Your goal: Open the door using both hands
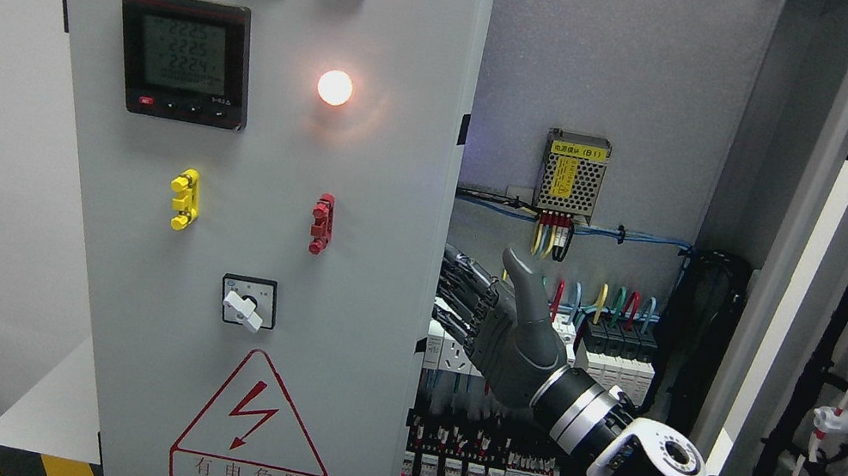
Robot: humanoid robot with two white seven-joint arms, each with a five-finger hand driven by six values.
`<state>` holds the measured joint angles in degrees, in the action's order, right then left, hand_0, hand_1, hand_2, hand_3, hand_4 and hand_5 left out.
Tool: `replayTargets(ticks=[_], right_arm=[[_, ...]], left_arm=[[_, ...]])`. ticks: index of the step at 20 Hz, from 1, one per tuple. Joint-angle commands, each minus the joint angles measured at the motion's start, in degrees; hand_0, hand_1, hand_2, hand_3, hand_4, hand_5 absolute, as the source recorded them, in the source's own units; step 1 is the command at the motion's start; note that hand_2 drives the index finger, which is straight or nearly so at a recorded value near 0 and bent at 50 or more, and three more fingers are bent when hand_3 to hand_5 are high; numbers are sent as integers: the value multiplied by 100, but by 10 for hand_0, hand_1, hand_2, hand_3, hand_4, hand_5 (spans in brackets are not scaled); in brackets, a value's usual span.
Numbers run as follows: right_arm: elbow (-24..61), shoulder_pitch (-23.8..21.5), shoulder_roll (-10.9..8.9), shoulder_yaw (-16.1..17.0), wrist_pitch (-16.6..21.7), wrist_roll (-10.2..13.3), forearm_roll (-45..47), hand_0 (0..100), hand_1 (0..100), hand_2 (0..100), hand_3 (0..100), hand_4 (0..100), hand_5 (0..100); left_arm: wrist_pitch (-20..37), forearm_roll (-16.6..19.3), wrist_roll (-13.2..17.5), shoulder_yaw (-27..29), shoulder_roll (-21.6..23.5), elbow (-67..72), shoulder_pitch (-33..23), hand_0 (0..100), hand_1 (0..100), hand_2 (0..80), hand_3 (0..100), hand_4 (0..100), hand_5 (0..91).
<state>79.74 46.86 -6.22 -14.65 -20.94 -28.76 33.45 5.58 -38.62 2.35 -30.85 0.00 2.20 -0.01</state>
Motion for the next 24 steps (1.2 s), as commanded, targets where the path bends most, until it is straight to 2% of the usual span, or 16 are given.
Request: replayTargets(ticks=[1,4,16,21,24], right_arm=[[-20,16,-2,6,-7,-42,4,0,0,0,0,0,0],[-20,16,-2,6,-16,-174,-14,0,0,0,0,0,0],[103,8,-2,6,-77,-200,4,0,0,0,0,0,0],[506,-63,-19,-38,-77,-200,38,0,0,0,0,0,0],[761,-255,-81,-90,-77,-200,170,0,0,0,0,0,0]], left_arm=[[5,-5,2,0,-176,-1,-192,0,0,0,0,0,0],[5,-5,2,0,-185,-9,-192,0,0,0,0,0,0],[5,-5,2,0,-193,-9,-192,0,0,0,0,0,0],[5,-5,2,0,-202,-9,-192,0,0,0,0,0,0],[5,3,2,0,-211,-9,-192,0,0,0,0,0,0]])
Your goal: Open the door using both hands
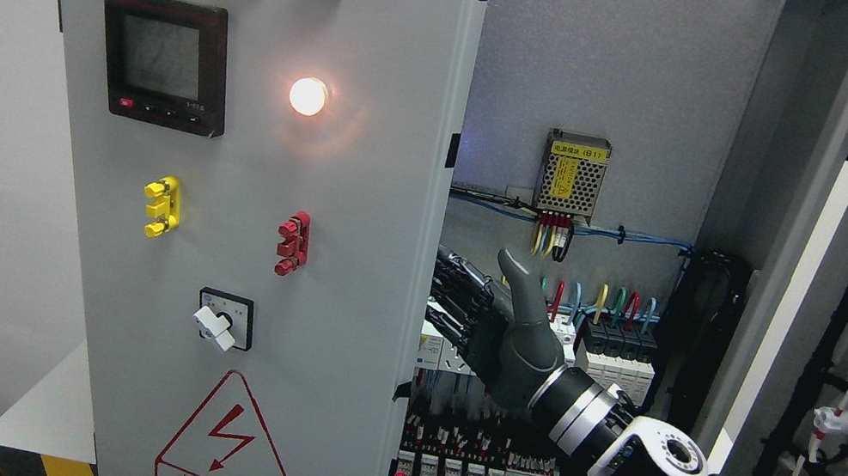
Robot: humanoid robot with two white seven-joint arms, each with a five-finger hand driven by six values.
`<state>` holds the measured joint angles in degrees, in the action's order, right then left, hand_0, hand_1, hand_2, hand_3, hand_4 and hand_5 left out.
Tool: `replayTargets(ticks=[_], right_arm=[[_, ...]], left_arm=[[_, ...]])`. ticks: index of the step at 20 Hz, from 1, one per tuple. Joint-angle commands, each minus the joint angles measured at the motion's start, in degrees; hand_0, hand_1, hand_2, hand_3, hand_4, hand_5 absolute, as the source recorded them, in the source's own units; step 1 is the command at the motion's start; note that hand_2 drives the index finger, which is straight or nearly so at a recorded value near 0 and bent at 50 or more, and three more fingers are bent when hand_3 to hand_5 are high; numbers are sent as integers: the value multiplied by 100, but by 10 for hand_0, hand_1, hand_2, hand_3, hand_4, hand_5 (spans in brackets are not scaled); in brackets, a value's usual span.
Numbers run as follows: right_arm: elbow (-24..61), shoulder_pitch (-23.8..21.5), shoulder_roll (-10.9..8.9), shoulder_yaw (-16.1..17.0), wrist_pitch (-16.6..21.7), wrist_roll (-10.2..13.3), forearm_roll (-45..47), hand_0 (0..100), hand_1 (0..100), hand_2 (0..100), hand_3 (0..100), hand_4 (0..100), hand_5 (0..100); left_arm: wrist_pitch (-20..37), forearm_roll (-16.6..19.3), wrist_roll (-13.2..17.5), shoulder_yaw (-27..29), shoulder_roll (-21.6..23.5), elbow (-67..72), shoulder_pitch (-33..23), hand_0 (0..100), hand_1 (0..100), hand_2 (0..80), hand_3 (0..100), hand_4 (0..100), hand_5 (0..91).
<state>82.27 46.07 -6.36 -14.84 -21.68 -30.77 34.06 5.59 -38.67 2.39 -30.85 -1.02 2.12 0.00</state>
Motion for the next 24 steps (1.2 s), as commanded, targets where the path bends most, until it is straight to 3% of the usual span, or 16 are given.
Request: replayTargets(ticks=[1,5,17,20,24], right_arm=[[553,-221,-84,-72,-3,1,110,0,0,0,0,0,0],[720,-335,-190,-388,-3,1,119,0,0,0,0,0,0],[765,-335,-366,-520,-20,-16,523,0,0,0,0,0,0],[765,-353,-366,-626,-20,-279,514,0,0,0,0,0,0],[791,-353,-357,-714,-20,-341,514,0,0,0,0,0,0]], left_arm=[[3,8,-2,0,-109,-1,-194,0,0,0,0,0,0],[3,0,-2,0,-109,-10,-141,0,0,0,0,0,0],[3,0,-2,0,-109,-1,-71,0,0,0,0,0,0],[3,0,-2,0,-100,-1,-53,0,0,0,0,0,0],[3,0,-2,0,-100,-10,-53,0,0,0,0,0,0]])
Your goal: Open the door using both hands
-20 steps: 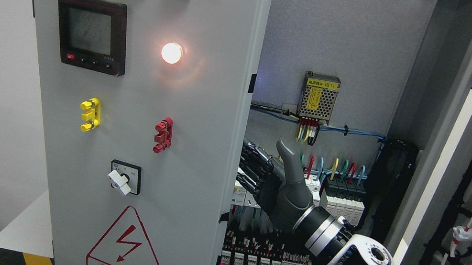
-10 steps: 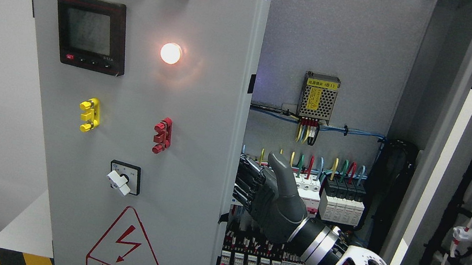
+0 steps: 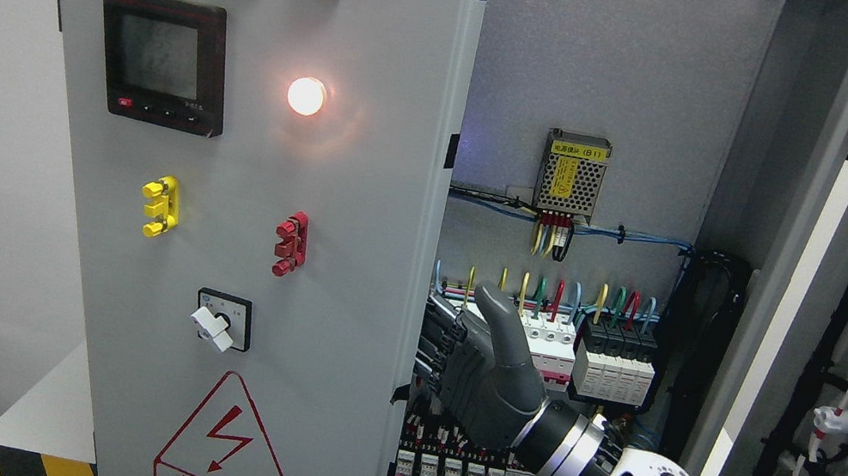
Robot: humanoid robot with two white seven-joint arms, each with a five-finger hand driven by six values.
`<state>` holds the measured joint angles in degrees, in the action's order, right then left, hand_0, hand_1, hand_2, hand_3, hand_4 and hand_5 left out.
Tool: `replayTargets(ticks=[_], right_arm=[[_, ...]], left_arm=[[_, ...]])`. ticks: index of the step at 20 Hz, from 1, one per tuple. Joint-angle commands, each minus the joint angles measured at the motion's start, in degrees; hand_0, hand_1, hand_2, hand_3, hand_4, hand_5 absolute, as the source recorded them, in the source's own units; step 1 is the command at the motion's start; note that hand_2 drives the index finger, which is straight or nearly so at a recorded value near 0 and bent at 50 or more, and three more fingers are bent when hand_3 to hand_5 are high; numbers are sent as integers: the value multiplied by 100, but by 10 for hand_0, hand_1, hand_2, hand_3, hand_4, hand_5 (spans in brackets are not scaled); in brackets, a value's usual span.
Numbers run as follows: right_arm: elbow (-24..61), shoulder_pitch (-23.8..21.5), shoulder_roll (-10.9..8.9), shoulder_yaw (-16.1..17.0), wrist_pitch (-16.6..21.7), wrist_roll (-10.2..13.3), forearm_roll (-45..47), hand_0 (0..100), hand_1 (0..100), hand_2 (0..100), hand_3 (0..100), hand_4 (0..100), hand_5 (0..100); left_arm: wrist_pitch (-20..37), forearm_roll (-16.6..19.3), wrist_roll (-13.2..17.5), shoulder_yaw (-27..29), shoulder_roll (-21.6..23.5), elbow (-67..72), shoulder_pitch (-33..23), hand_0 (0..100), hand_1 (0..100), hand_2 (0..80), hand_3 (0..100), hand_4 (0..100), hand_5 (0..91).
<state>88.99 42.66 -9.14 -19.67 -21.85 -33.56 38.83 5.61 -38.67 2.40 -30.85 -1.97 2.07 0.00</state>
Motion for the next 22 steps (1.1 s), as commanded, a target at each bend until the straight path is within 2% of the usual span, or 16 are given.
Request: replayTargets(ticks=[1,4,8,14,22], right_arm=[[119,-12,-88,-230,-3,-72,45,0,0,0,0,0,0],[119,-12,-88,-335,-3,-98,45,0,0,0,0,0,0],[233,-21,-88,-476,-3,-248,45,0,0,0,0,0,0],[435,-126,-88,-705,5,-257,45,0,0,0,0,0,0],[444,-161,-97,-801,23,-248,63,0,0,0,0,0,0]], left_arm=[[2,-1,-3,0,-5,4,-53,0,0,0,0,0,0],[2,-1,-3,0,-5,4,-44,0,0,0,0,0,0],[2,-1,-3,0,-5,4,-44,0,0,0,0,0,0],[2,-1,-3,9,-5,4,-44,0,0,0,0,0,0],[2,-1,-3,9,-5,4,-44,0,0,0,0,0,0]])
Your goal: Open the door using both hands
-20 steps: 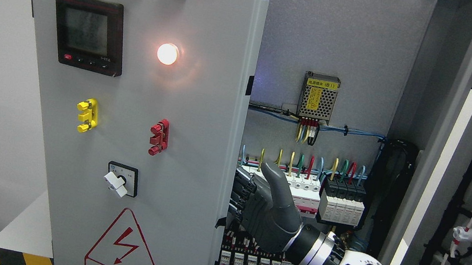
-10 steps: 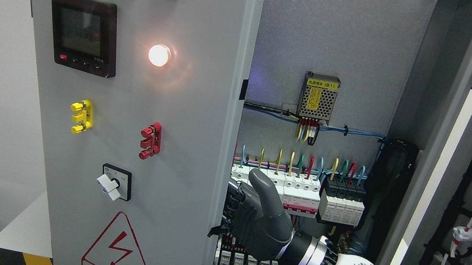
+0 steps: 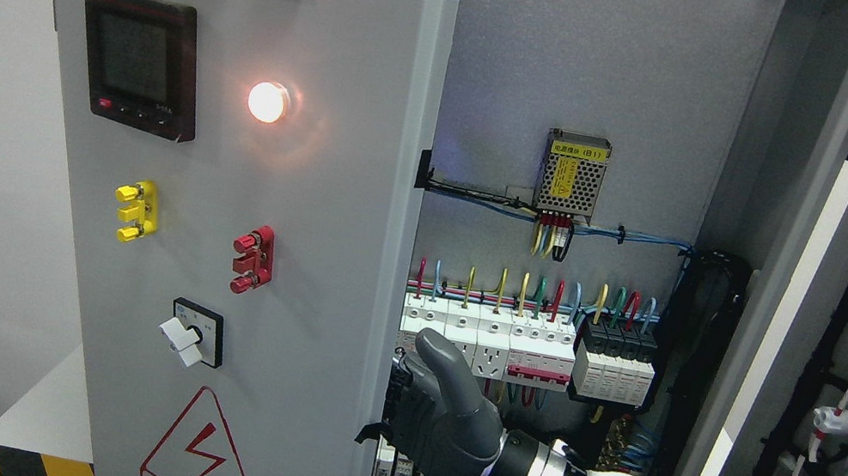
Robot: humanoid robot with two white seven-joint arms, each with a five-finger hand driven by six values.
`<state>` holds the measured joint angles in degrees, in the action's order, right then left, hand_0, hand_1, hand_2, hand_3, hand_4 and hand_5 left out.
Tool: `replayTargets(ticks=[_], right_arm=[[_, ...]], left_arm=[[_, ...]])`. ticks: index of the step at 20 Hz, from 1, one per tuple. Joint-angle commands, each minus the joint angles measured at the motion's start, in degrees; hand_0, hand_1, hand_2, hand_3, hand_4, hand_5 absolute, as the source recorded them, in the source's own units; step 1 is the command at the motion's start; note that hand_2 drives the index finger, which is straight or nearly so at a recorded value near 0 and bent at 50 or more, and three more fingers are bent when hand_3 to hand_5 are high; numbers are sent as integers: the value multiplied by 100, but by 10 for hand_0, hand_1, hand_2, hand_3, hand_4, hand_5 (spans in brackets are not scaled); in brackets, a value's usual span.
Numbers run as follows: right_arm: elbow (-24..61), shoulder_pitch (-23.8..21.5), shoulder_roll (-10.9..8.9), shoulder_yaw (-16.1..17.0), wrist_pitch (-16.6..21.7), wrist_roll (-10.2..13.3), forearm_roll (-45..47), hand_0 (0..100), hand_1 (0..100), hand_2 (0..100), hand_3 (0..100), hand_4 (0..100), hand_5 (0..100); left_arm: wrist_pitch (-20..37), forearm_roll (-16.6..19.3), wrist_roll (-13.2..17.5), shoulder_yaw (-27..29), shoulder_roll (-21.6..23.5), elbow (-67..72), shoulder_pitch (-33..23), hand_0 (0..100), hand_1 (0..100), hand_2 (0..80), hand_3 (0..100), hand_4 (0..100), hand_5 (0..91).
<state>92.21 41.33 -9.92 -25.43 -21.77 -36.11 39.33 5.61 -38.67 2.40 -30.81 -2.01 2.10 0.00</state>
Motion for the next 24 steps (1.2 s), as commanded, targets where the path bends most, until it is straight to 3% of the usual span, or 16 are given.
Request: replayTargets(ticks=[1,8,12,17,24], right_arm=[[122,-28,-19,-226,15,7,14,0,0,0,0,0,0],[236,-54,-19,-252,6,-19,93,0,0,0,0,0,0],[324,-63,-19,-349,6,-335,189,0,0,0,0,0,0],[517,-125,-19,-437,-3,-345,198,0,0,0,0,0,0],[561,-125,-19,-806,-3,-345,198,0,0,0,0,0,0]], left_arm=[[1,0,-3,4,-1,1,-44,0,0,0,0,0,0],[1,0,-3,4,-1,1,-44,0,0,0,0,0,0],[1,0,-3,-4,-1,1,-44,0,0,0,0,0,0],[1,0,-3,-4,-1,1,-44,0,0,0,0,0,0],[1,0,-3,-4,-1,1,-44,0,0,0,0,0,0]])
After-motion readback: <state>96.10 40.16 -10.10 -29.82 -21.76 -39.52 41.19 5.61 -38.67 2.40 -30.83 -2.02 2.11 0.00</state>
